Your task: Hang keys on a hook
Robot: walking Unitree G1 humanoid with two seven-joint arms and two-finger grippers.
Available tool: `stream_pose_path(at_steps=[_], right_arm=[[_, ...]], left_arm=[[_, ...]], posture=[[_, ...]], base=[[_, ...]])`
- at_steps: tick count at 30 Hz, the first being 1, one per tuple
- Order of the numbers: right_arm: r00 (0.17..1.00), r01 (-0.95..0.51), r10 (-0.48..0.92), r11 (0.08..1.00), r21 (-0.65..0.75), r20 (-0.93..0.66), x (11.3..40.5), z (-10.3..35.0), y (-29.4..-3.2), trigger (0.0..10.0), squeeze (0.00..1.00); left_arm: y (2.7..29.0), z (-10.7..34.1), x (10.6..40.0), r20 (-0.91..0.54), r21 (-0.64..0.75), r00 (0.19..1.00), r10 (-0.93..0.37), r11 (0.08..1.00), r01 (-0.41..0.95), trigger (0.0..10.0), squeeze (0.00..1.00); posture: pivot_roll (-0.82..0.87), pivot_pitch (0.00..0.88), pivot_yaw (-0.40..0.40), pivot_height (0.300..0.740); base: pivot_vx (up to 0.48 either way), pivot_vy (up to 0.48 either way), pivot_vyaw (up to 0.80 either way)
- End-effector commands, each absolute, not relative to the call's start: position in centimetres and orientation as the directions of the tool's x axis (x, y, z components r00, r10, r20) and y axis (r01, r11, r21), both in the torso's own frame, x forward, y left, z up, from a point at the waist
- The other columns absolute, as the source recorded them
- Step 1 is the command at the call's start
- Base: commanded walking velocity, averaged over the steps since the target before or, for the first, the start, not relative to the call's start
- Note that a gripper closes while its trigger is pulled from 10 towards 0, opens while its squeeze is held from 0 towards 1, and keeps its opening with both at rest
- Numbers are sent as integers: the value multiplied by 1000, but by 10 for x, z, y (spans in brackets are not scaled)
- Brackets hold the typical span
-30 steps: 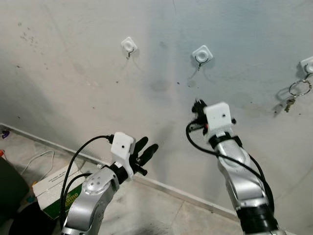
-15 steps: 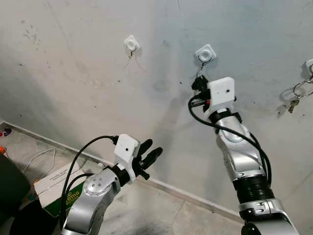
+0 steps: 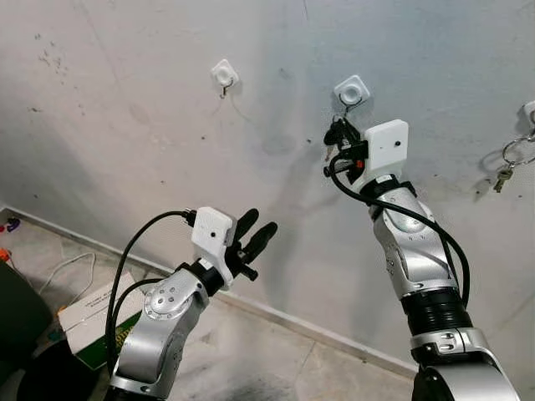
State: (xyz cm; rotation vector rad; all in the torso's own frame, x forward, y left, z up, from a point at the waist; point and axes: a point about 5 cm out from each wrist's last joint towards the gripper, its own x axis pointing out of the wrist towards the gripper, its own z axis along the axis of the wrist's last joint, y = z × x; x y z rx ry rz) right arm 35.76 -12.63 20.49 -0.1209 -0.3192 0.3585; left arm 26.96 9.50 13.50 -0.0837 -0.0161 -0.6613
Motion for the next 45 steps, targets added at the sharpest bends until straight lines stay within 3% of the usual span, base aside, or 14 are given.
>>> stream_pose_path(at_steps=[1, 45], right_arm=[[873, -364, 399, 915, -172, 280, 359, 207, -119, 10000, 0], [931, -318, 273, 933, 168, 243, 371, 201, -139, 10000, 0]], left_arm=[[96, 146, 272, 83, -49, 794, -603, 793, 607, 10000, 0], [88, 166, 276, 171, -55, 783, -598, 788, 613, 10000, 0]], posture=[[-6, 0, 100, 740], [-11, 0, 105, 740]], base=[[0, 0, 0], [0, 0, 0]])
